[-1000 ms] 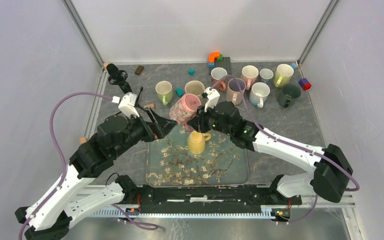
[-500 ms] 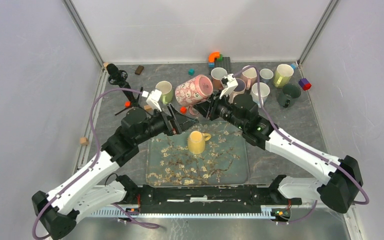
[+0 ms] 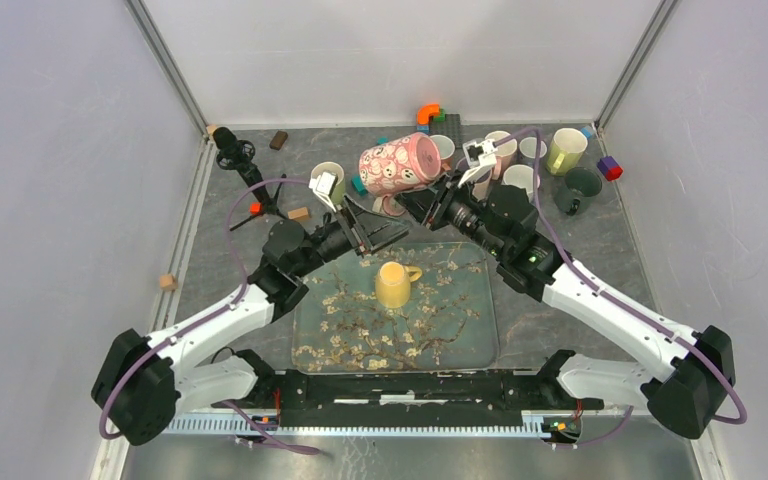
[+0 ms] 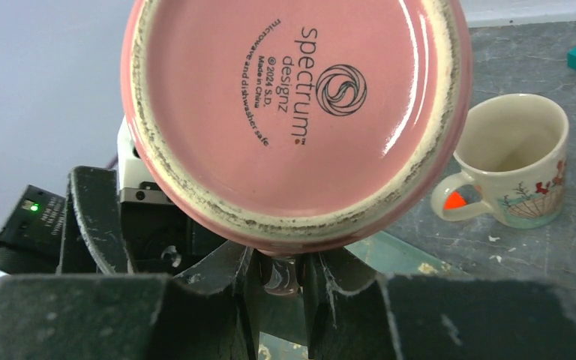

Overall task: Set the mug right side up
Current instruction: Turn over the cup on the tray.

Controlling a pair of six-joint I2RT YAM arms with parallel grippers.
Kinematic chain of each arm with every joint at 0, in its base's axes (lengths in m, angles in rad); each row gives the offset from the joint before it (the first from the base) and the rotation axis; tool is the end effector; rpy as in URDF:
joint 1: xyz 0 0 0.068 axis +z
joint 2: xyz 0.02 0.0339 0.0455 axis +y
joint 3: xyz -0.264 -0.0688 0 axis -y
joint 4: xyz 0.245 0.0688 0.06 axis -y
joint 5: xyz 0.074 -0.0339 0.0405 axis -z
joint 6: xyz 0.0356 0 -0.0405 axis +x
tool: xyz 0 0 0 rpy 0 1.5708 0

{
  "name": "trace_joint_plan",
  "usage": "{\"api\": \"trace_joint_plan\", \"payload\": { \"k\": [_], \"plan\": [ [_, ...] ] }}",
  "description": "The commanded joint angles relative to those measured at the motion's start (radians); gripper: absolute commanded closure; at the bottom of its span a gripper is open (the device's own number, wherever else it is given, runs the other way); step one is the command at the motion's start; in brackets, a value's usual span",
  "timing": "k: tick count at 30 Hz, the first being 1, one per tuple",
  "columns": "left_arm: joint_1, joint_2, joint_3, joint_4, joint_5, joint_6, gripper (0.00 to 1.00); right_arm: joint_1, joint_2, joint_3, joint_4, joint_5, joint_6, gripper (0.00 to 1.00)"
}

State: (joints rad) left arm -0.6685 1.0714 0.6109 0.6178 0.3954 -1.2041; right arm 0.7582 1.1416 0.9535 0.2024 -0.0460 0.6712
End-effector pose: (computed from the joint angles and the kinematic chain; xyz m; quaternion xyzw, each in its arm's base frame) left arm 0.1840 -0.1628 0.3069 -0.0244 0.6535 -0.6761 0.3393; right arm 0.1961 0.1879 0.3683 -0.0469 0.7005 0.4788 0.5272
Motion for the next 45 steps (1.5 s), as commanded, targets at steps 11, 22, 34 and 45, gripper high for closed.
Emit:
{"api": "trace_joint_plan", "payload": {
  "k": [11, 22, 34, 45],
  "plan": [
    [0.017, 0.073, -0.008, 0.392, 0.018, -0.151, 0.18, -0.038, -0.071, -0.005, 0.318, -0.095, 0.146, 1.0],
    [0.036, 0.09, 0.007, 0.405, 0.031, -0.155, 0.27, -0.077, -0.065, -0.066, 0.449, -0.205, 0.284, 1.0],
    [0.036, 0.146, 0.043, 0.441, 0.047, -0.16, 0.32, -0.082, -0.077, -0.099, 0.477, -0.222, 0.313, 1.0],
    [0.04, 0.134, 0.055, 0.472, 0.089, -0.154, 0.49, -0.105, -0.061, -0.105, 0.499, -0.264, 0.342, 1.0]
  ]
}}
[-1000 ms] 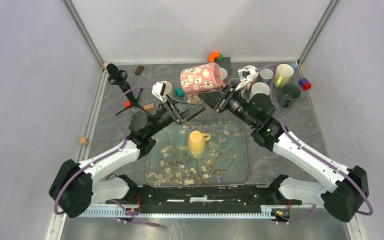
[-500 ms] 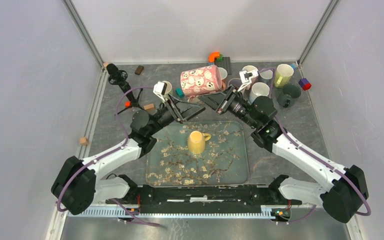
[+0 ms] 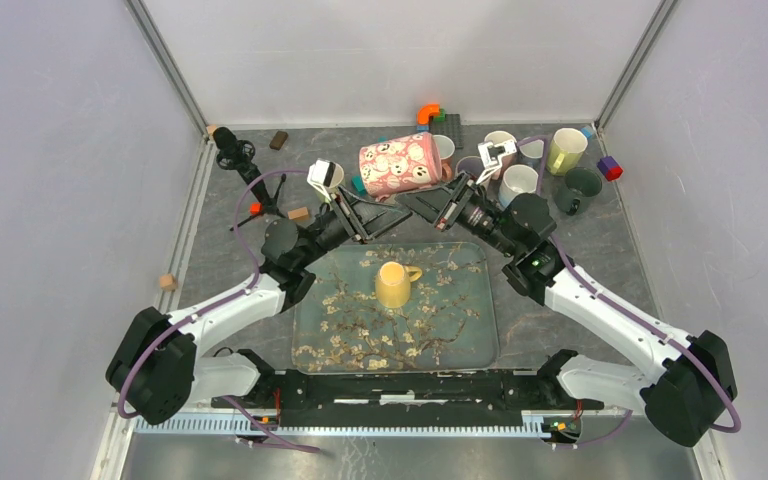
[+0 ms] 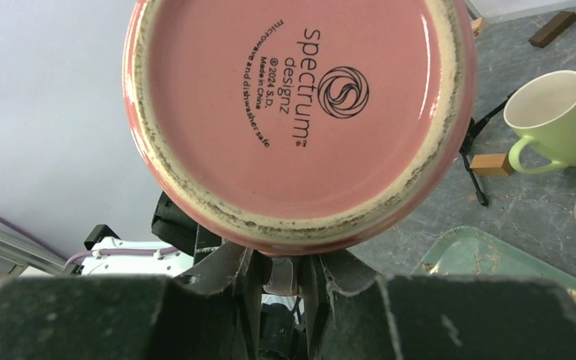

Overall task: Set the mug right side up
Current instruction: Turn over the cup on the tray.

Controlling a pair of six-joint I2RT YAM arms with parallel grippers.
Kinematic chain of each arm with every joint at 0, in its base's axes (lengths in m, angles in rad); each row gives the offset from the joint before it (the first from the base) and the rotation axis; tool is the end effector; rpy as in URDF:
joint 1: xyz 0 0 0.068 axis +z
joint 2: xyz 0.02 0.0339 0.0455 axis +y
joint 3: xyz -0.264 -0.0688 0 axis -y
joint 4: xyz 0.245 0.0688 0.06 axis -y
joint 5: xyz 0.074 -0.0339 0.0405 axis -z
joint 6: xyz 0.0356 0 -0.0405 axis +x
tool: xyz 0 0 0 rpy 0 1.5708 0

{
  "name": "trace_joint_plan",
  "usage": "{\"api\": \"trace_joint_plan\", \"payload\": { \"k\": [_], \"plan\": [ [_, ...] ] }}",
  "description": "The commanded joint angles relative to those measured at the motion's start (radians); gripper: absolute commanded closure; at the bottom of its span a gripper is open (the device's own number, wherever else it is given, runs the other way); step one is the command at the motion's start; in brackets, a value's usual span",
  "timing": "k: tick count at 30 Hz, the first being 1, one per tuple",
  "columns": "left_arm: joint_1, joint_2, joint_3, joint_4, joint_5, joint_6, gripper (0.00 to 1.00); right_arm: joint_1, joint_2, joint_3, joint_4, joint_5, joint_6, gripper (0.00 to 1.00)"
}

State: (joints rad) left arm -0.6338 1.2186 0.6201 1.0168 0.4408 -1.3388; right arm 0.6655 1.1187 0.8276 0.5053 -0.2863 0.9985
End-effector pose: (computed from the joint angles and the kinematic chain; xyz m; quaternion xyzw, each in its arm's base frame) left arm 0.2023 -0.1675 0.3160 -0.0115 0.5623 -0.7481 0.3521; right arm 0.2001 0.1698 0.3611 -0.0066 0.6309 0.6300 0.4528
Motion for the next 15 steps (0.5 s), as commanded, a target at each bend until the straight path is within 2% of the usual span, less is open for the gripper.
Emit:
{"api": "trace_joint_plan", "payload": {
  "k": [1, 9, 12, 15],
  "plan": [
    [0.006, -0.018, 0.047, 0.071, 0.045, -0.016, 0.49, -0.014, -0.034, 0.021, 0.202, -0.03, 0.019, 1.0],
    [0.008, -0.027, 0.055, 0.035, 0.047, 0.003, 0.6, -0.018, -0.007, 0.016, 0.232, -0.072, 0.048, 1.0],
    [0.009, -0.026, 0.055, 0.03, 0.043, 0.005, 0.71, -0.02, -0.006, 0.009, 0.231, -0.079, 0.047, 1.0],
    [0.011, -0.034, 0.059, 0.01, 0.042, 0.016, 0.86, -0.02, -0.008, -0.003, 0.228, -0.082, 0.043, 1.0]
  ]
}}
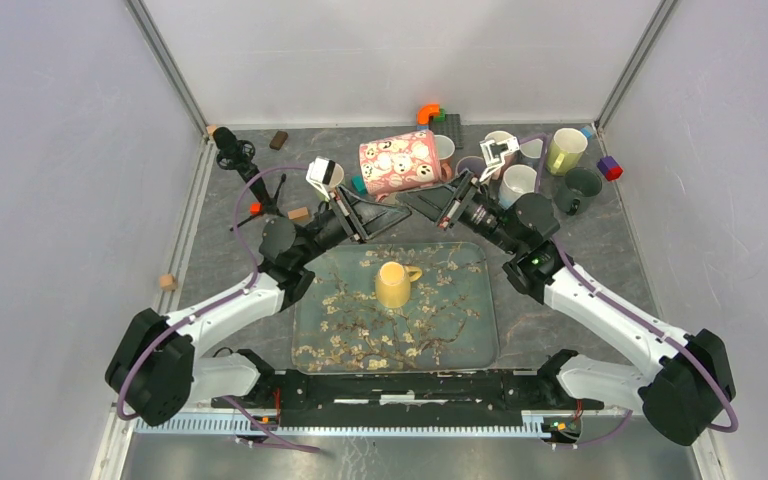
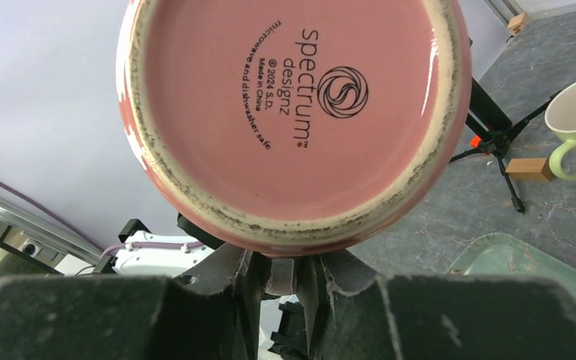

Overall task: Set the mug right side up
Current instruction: Turn over the cup on the tray.

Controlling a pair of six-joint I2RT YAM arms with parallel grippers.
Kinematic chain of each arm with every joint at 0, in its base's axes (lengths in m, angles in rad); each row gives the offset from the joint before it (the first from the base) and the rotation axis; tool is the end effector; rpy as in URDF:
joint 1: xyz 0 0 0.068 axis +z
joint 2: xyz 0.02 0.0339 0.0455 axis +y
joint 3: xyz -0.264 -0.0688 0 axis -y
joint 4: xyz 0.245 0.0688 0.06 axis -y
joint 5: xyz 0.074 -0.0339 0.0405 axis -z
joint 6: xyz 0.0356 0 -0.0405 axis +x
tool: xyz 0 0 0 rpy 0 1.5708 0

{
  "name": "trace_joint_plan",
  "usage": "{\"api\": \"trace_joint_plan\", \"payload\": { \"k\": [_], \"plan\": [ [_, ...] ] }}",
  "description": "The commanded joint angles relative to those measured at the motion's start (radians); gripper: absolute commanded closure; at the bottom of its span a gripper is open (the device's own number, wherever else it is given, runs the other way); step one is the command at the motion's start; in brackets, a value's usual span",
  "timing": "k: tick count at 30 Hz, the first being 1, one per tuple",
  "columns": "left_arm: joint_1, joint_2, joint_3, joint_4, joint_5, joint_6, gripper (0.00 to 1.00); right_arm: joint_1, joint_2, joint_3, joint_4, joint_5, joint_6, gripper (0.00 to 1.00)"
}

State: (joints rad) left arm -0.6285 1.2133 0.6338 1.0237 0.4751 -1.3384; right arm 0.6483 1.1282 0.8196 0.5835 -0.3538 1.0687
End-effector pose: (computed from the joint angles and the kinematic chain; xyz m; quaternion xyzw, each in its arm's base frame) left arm 0.2015 -0.1666 0.3223 0.0062 0.5558 -0.7537 0.3508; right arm 0.2014 0.1680 0.3640 -0.0133 0.6103 0.6635 0.4326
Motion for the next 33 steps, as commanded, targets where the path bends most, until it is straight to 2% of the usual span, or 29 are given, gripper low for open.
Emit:
{"api": "trace_joint_plan", "payload": {
  "k": [1, 4, 8, 18, 26, 33],
  "plan": [
    [0.006, -0.032, 0.047, -0.008, 0.009, 0.023, 0.9, -0.003, -0.019, 0.0, 0.147, -0.015, -0.032, 1.0],
    [0.005, -0.059, 0.061, -0.089, 0.007, 0.073, 0.98, -0.003, -0.026, -0.016, 0.135, -0.014, -0.052, 1.0],
    [0.005, -0.107, 0.081, -0.207, -0.005, 0.151, 0.98, -0.003, -0.039, -0.035, 0.108, -0.01, -0.091, 0.98],
    [0.005, -0.214, 0.122, -0.504, -0.115, 0.332, 0.98, -0.003, -0.052, -0.063, -0.004, 0.03, -0.22, 0.57],
    [0.006, -0.246, 0.15, -0.645, -0.177, 0.401, 0.98, -0.003, -0.019, -0.069, -0.037, 0.048, -0.274, 0.45],
    [0.005, -0.296, 0.189, -0.847, -0.322, 0.482, 0.98, -0.003, -0.001, -0.071, -0.074, 0.058, -0.31, 0.35]
  ]
}}
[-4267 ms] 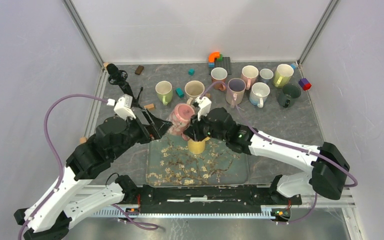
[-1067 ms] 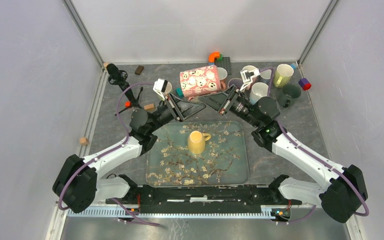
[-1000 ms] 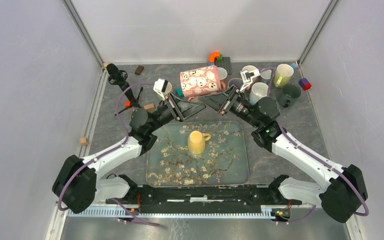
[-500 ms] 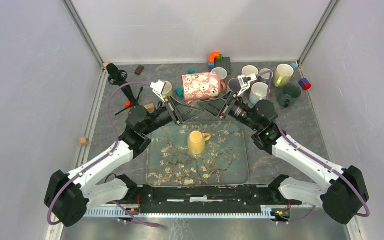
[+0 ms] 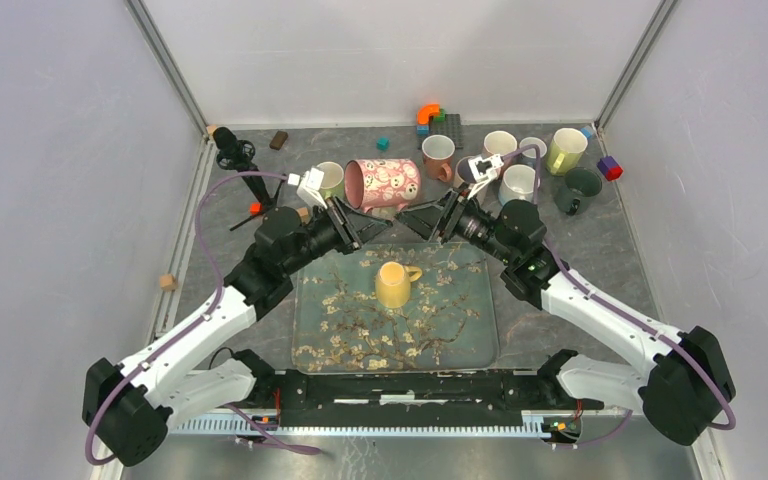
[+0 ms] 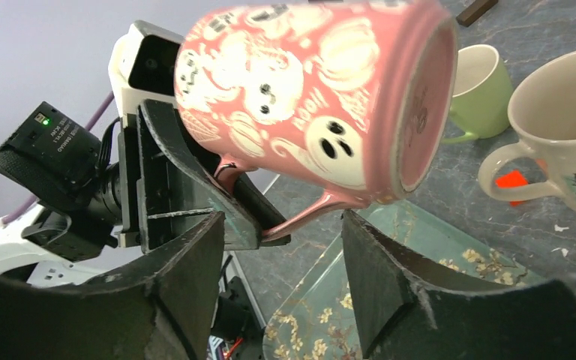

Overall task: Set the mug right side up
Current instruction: Turn over the cup on the tray, then place the cup at the center of the board.

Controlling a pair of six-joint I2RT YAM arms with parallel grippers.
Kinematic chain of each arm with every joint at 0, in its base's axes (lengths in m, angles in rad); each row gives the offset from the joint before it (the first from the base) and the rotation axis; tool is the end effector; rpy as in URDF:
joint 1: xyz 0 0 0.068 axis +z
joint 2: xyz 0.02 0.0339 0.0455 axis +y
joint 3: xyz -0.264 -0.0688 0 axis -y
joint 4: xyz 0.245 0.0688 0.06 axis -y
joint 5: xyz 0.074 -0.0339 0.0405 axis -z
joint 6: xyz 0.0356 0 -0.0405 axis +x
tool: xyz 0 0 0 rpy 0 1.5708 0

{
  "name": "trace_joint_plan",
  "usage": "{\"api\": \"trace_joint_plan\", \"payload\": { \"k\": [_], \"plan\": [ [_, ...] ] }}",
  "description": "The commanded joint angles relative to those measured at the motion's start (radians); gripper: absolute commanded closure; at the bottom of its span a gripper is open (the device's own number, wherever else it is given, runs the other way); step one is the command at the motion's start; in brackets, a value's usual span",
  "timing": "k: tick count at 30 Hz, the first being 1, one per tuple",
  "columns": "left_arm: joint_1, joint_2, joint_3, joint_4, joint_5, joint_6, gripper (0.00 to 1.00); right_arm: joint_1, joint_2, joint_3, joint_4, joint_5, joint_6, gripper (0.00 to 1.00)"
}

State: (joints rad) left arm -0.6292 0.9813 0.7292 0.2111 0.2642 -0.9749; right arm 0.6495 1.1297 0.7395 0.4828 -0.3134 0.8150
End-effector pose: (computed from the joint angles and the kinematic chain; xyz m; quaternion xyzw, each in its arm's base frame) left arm 0.1835 -0.1451 0.3255 -0.0332 0.7202 -0.5595 0.4089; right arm 0.2037 0.1685 0.3245 -0.0599 0.6726 0.5662 0.4726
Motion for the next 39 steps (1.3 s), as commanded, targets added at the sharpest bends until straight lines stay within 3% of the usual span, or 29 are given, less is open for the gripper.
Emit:
{"api": "trace_joint_plan", "payload": {
  "k": [1, 8, 14, 20, 27, 39],
  "plan": [
    [0.006, -0.07, 0.102, -0.065, -0.133, 0.132, 0.98, -0.004, -0.001, 0.011, 0.015, 0.02, -0.064, 0.32],
    [0.006, -0.088, 0.173, -0.286, -0.289, 0.196, 0.98, -0.004, -0.014, 0.014, -0.051, 0.041, -0.109, 0.1],
    [0.006, -0.071, 0.228, -0.478, -0.45, 0.233, 0.98, -0.004, -0.04, 0.03, -0.157, 0.086, -0.172, 0.08],
    [0.006, -0.033, 0.252, -0.568, -0.546, 0.267, 0.98, -0.004, -0.078, 0.034, -0.227, 0.119, -0.219, 0.05],
    [0.007, 0.041, 0.253, -0.603, -0.61, 0.288, 0.98, -0.004, -0.13, 0.043, -0.314, 0.172, -0.282, 0.03],
    [0.022, 0.208, 0.254, -0.518, -0.637, 0.307, 0.98, -0.004, -0.186, 0.016, -0.356, 0.194, -0.322, 0.02]
  ]
}}
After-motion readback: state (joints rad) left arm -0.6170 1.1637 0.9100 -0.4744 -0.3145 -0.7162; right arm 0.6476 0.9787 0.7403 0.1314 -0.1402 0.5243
